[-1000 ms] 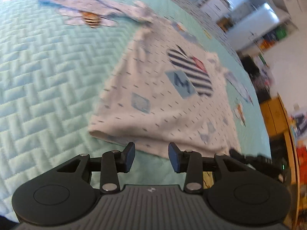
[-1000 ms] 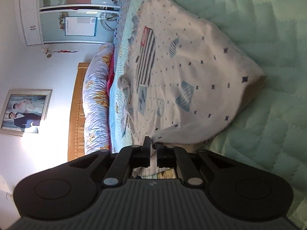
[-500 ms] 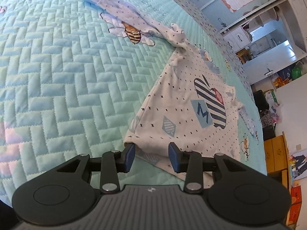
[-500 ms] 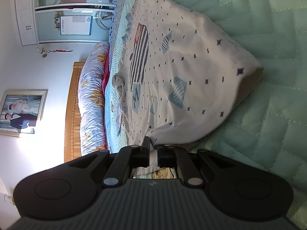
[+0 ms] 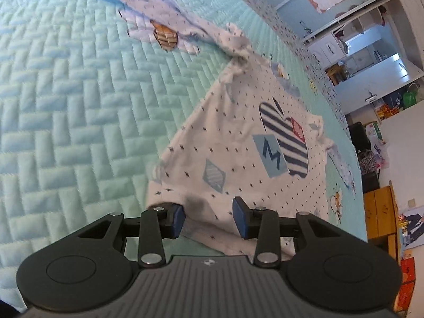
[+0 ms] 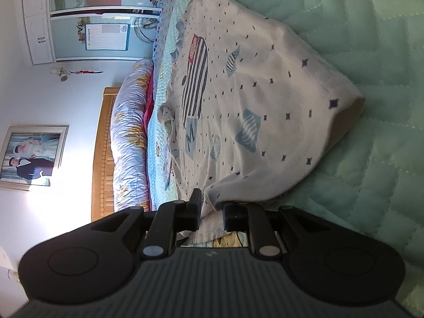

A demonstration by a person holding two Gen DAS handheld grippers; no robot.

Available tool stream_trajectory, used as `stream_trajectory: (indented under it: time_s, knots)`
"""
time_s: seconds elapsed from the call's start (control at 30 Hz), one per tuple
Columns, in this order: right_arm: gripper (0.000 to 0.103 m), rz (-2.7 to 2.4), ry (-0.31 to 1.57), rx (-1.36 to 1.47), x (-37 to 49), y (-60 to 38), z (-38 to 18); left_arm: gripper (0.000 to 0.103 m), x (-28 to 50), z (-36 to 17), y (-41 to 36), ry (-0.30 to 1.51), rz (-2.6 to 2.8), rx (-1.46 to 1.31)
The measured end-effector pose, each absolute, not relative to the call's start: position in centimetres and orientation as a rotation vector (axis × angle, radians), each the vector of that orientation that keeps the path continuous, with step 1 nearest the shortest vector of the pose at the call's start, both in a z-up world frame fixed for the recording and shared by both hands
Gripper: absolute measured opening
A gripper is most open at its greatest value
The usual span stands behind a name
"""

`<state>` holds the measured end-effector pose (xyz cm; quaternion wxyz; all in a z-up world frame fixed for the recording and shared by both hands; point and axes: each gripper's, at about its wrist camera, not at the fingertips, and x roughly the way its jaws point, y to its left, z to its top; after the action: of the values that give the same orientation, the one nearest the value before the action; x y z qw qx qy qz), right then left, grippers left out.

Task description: Fold clothes

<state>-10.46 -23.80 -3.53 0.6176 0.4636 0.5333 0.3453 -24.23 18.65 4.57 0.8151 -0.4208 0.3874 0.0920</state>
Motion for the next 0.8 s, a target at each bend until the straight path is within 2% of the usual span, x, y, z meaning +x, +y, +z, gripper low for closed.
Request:
stream_trajectory:
  time_s: [0.23, 0.3, 0.33, 0.47, 0.7, 0.8]
  knots:
    - [0.019, 0.800, 1.192, 1.025, -10.4, -23.9, -3.0, 0.038, -24.4, 5.3, 19.1, 0.783, 0.232, -0.846]
    - [0.019, 0.800, 1.183, 0.997, -10.4, -23.7, -2.9, 0.023, -24.4, 5.0, 19.4, 0.790, 0.225, -0.859]
    - [0.016, 0.799, 1.181, 0.984, -10.4, -23.5, -2.8, 0.008, -24.4, 4.8, 19.5, 0.798, 0.214, -0.864]
    - [0.012, 0.800, 1.180, 0.996, -10.3, -23.4, -2.9, 0.003, -24.2, 4.8, 19.2, 0.807, 0.158, -0.880]
    - [0.011, 0.794, 1.215, 1.367, -9.4, -25.9, -3.8, 0.003, -25.7, 5.0, 23.0, 0.772, 0.177, -1.045]
    - [0.011, 0.755, 1.239, 1.315, -8.9, -26.1, -4.0, 0.003, -25.6, 4.3, 23.1, 0.808, 0.192, -1.037]
